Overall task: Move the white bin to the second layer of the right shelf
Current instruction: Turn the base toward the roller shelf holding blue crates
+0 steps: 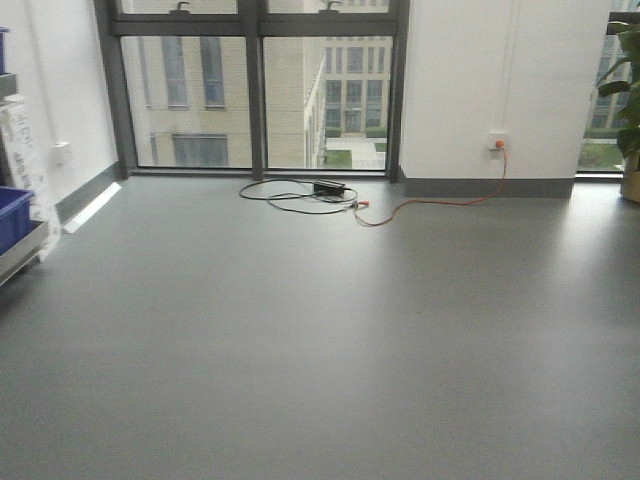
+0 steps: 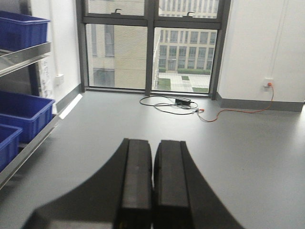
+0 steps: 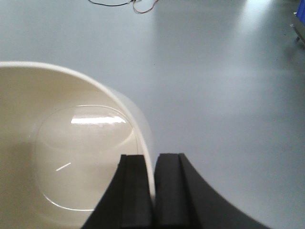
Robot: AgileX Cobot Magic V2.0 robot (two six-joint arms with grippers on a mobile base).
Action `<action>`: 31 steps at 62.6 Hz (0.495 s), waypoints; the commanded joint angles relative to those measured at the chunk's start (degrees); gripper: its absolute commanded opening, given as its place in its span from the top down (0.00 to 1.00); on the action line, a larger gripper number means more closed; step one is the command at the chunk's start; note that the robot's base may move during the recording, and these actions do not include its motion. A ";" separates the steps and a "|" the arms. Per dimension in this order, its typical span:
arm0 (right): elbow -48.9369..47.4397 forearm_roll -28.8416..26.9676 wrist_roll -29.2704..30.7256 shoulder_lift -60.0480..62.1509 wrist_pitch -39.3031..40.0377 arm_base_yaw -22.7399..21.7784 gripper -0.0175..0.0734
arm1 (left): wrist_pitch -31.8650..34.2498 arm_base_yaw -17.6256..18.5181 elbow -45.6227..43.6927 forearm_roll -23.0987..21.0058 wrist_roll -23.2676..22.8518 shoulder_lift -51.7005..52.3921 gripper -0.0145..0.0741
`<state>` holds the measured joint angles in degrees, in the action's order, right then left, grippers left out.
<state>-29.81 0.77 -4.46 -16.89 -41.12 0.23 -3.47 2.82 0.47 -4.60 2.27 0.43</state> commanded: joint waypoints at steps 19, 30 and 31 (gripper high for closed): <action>-1.61 0.29 -0.14 -0.56 5.51 -0.23 0.76 | 4.77 0.16 1.56 -0.30 -0.30 0.87 0.74; -1.61 0.29 -0.14 -0.56 5.51 -0.23 0.76 | 4.77 0.16 1.56 -0.30 -0.30 0.87 0.74; -1.61 0.29 -0.14 -0.56 5.51 -0.23 0.76 | 4.77 0.16 1.56 -0.30 -0.30 0.87 0.74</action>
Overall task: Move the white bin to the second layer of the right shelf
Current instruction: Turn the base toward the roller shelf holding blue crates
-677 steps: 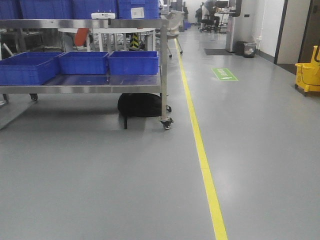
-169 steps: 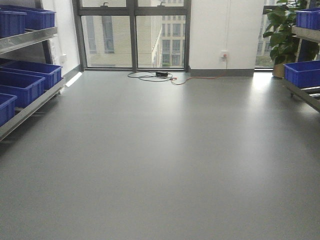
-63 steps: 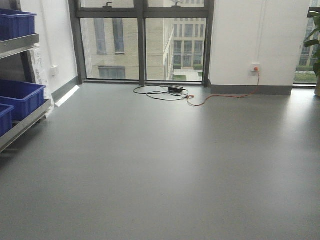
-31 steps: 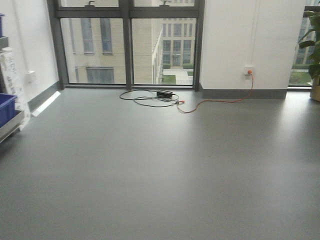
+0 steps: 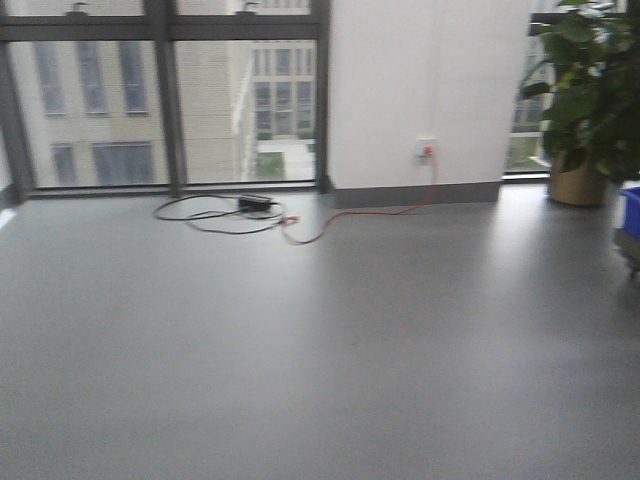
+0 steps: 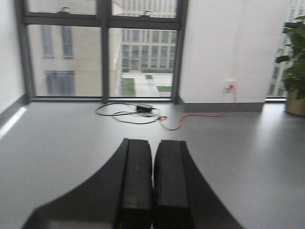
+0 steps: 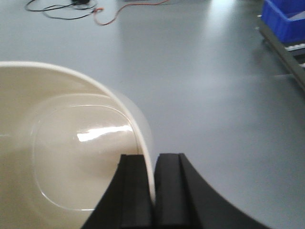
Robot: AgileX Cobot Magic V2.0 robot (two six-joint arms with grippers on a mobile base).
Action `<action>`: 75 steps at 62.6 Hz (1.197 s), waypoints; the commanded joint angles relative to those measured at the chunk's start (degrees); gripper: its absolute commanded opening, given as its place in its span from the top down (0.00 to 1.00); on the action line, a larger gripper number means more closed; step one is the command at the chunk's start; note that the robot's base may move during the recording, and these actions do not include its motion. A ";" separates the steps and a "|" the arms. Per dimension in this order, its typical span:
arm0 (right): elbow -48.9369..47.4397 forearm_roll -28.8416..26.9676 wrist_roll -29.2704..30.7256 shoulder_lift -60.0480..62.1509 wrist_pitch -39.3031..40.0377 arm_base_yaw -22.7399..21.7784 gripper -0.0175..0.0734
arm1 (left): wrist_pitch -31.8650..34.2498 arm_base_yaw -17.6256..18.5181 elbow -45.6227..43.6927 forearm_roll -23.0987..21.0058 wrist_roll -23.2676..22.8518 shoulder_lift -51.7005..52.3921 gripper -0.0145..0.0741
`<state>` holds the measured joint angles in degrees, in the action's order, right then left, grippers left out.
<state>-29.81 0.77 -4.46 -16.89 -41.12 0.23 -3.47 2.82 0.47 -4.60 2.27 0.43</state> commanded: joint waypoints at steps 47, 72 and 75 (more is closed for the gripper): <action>-1.61 0.29 -0.14 -0.56 5.51 -0.23 0.76 | 4.77 0.16 1.56 -0.30 -0.30 0.87 0.74; -1.61 0.29 -0.14 -0.56 5.51 -0.23 0.76 | 4.77 0.16 1.56 -0.30 -0.30 0.87 0.74; -1.61 0.29 -0.14 -0.56 5.51 -0.23 0.76 | 4.77 0.16 1.56 -0.30 -0.30 0.87 0.74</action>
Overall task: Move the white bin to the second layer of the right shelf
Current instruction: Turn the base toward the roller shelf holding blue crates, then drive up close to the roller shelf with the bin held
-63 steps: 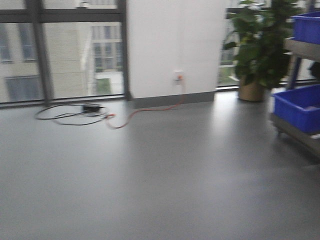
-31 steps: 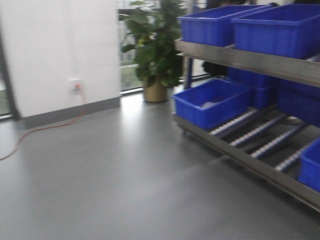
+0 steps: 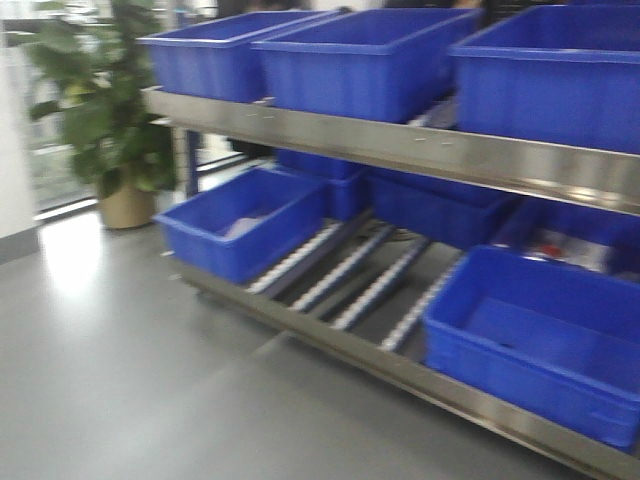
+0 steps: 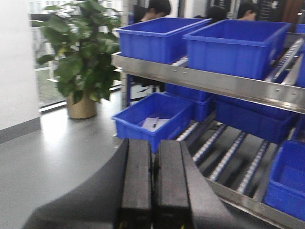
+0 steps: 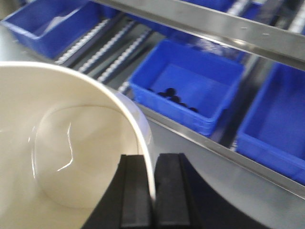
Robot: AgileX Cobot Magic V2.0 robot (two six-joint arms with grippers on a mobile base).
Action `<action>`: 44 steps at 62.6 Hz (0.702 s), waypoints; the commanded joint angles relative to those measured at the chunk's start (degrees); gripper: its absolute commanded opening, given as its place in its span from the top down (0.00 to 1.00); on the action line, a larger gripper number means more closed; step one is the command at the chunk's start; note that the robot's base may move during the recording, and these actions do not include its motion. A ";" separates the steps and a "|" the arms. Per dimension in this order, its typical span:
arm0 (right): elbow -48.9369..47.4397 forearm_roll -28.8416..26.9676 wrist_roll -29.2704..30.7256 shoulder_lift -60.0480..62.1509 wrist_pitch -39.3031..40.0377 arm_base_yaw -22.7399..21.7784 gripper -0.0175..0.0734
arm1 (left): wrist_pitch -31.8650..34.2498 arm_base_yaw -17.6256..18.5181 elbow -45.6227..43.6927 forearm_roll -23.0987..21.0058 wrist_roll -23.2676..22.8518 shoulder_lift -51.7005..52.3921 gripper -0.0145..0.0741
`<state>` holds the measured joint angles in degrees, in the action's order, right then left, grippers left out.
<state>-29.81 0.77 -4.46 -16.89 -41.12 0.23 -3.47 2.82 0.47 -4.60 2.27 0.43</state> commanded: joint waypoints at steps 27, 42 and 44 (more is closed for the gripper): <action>-1.61 0.29 -0.14 -0.56 5.51 -0.23 0.76 | 4.77 0.16 1.56 -0.30 -0.30 0.87 0.74; -1.61 0.29 -0.14 -0.56 5.51 -0.23 0.76 | 4.77 0.16 1.56 -0.30 -0.30 0.87 0.74; -1.61 0.29 -0.14 -0.56 5.51 -0.23 0.76 | 4.77 0.16 1.56 -0.30 -0.30 0.87 0.74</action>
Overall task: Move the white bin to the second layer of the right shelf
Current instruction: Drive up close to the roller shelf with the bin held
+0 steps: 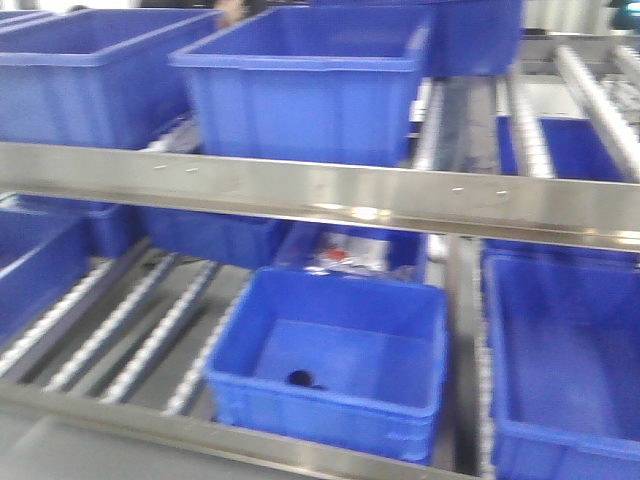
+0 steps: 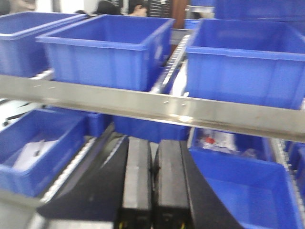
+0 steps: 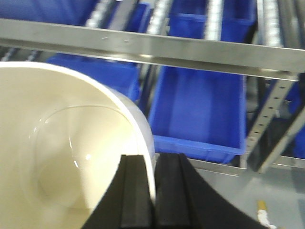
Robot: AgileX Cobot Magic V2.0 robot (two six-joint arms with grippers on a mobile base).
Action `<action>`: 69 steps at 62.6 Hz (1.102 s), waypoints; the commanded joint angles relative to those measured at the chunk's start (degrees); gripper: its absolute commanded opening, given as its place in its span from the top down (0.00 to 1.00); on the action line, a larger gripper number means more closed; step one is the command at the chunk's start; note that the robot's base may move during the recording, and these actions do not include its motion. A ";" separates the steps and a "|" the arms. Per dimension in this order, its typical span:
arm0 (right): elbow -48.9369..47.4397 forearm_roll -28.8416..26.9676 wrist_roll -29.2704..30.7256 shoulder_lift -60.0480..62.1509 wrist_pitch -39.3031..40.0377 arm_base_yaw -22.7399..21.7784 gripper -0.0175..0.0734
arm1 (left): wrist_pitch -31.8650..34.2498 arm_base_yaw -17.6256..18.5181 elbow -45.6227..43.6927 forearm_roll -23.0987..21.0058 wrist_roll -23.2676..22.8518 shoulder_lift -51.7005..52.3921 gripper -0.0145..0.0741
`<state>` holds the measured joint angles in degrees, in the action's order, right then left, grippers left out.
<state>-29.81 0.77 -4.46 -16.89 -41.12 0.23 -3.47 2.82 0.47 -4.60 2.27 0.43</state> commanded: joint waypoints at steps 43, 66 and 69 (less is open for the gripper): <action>-1.61 0.29 -0.14 -0.56 5.51 -0.23 0.76 | 4.77 0.16 1.56 -0.30 -0.30 0.87 0.74; -1.61 0.29 -0.14 -0.56 5.51 -0.23 0.76 | 4.77 0.16 1.56 -0.30 -0.30 0.87 0.74; -1.61 0.29 -0.14 -0.56 5.51 -0.23 0.76 | 4.77 0.16 1.56 -0.30 -0.30 0.87 0.74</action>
<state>-29.81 0.77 -4.46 -16.89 -41.12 0.23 -3.47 2.82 0.47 -4.60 2.27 0.43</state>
